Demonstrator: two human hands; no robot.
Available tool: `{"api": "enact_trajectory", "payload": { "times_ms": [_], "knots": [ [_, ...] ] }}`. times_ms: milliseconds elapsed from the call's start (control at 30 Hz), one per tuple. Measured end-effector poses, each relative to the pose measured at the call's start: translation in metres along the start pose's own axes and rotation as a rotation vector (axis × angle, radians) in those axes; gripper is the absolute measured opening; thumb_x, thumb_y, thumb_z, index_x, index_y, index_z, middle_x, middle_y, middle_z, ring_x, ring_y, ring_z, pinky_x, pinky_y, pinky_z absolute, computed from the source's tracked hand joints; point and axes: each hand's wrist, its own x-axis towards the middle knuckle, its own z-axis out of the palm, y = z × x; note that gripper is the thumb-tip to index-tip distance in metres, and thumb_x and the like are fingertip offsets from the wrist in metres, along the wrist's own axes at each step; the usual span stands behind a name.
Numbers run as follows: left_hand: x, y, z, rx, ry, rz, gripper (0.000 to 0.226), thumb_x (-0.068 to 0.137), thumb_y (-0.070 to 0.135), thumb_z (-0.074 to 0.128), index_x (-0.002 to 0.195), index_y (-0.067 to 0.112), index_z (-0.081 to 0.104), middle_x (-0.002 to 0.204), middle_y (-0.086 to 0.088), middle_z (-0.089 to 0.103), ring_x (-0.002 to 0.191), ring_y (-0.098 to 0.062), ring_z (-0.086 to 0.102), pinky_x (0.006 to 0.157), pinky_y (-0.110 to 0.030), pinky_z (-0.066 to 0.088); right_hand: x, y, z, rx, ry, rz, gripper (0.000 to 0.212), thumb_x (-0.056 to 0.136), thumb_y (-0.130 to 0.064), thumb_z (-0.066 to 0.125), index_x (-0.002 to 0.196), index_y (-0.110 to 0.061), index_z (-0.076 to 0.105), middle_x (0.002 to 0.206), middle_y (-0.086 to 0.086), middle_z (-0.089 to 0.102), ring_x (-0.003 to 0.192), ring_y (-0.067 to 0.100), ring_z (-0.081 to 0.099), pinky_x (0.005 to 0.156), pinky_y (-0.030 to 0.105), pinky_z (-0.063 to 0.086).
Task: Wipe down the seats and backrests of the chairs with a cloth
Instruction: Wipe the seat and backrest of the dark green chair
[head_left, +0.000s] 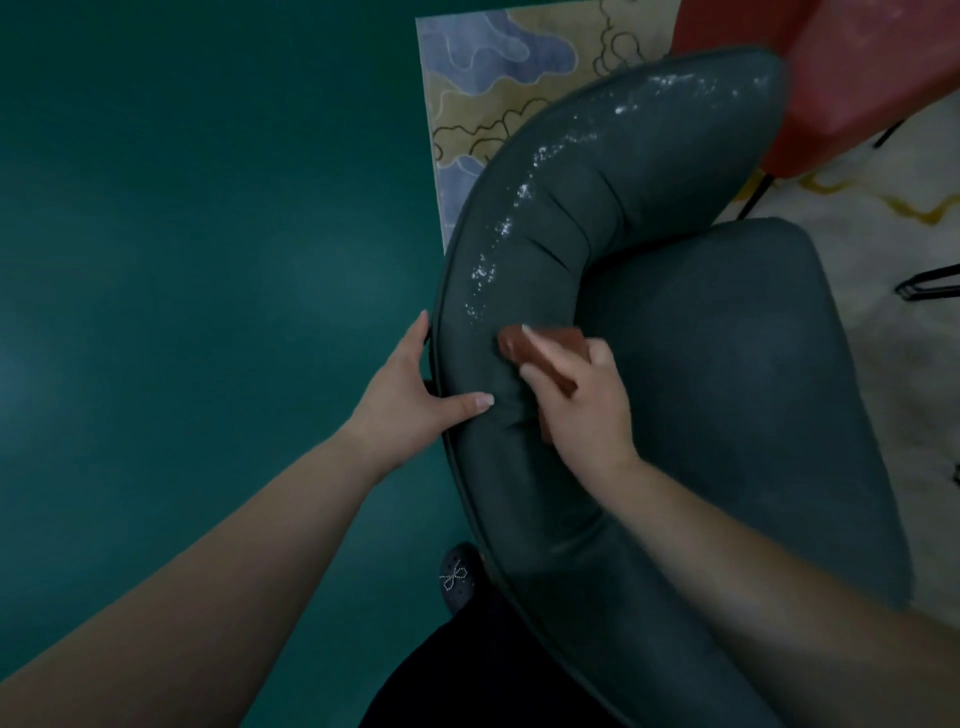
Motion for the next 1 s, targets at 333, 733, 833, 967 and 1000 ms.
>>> {"api": "enact_trajectory", "payload": {
  "times_ms": [333, 733, 833, 967, 1000],
  "knots": [
    [0.018, 0.007, -0.009, -0.069, -0.084, -0.003, 0.1, 0.058, 0.025, 0.088, 0.141, 0.042, 0.035, 0.123, 0.02, 0.062, 0.111, -0.006, 0.062, 0.099, -0.037, 0.049, 0.076, -0.021, 0.021, -0.114, 0.012, -0.166, 0.036, 0.086, -0.025, 0.071, 0.12, -0.036, 0.067, 0.108, 0.0, 0.046, 0.107, 0.019, 0.051, 0.1, 0.026, 0.042],
    [0.049, 0.0, -0.028, -0.075, -0.263, 0.119, 0.117, 0.058, 0.022, 0.09, 0.15, 0.034, 0.019, 0.134, 0.029, 0.048, 0.124, 0.003, 0.048, 0.105, -0.03, 0.042, 0.082, -0.037, 0.031, -0.288, 0.025, -0.134, 0.034, 0.085, -0.031, 0.071, 0.118, -0.041, 0.067, 0.108, 0.001, 0.048, 0.105, 0.019, 0.051, 0.096, 0.032, 0.044],
    [0.055, -0.003, -0.03, -0.054, -0.301, 0.161, 0.114, 0.061, 0.015, 0.09, 0.146, 0.039, 0.019, 0.123, 0.043, 0.048, 0.119, 0.015, 0.045, 0.093, -0.007, 0.039, 0.066, -0.037, 0.028, -0.232, 0.028, -0.094, 0.035, 0.086, -0.031, 0.07, 0.119, -0.043, 0.065, 0.11, -0.004, 0.046, 0.108, 0.014, 0.051, 0.098, 0.031, 0.045],
    [0.065, -0.006, -0.034, -0.043, -0.36, 0.179, 0.116, 0.061, 0.013, 0.09, 0.144, 0.042, 0.015, 0.118, 0.042, 0.051, 0.113, 0.017, 0.048, 0.085, -0.003, 0.039, 0.044, -0.042, 0.025, -0.29, -0.053, -0.161, 0.034, 0.082, -0.04, 0.069, 0.116, -0.045, 0.066, 0.11, -0.003, 0.048, 0.105, 0.018, 0.051, 0.092, 0.034, 0.047],
    [0.067, -0.006, -0.035, -0.038, -0.367, 0.179, 0.117, 0.06, 0.015, 0.091, 0.143, 0.044, 0.012, 0.118, 0.043, 0.05, 0.114, 0.019, 0.046, 0.087, -0.002, 0.038, 0.054, -0.044, 0.027, -0.318, -0.031, -0.148, 0.034, 0.081, -0.037, 0.072, 0.114, -0.042, 0.069, 0.109, 0.0, 0.049, 0.104, 0.02, 0.051, 0.092, 0.035, 0.047]
  ]
}}
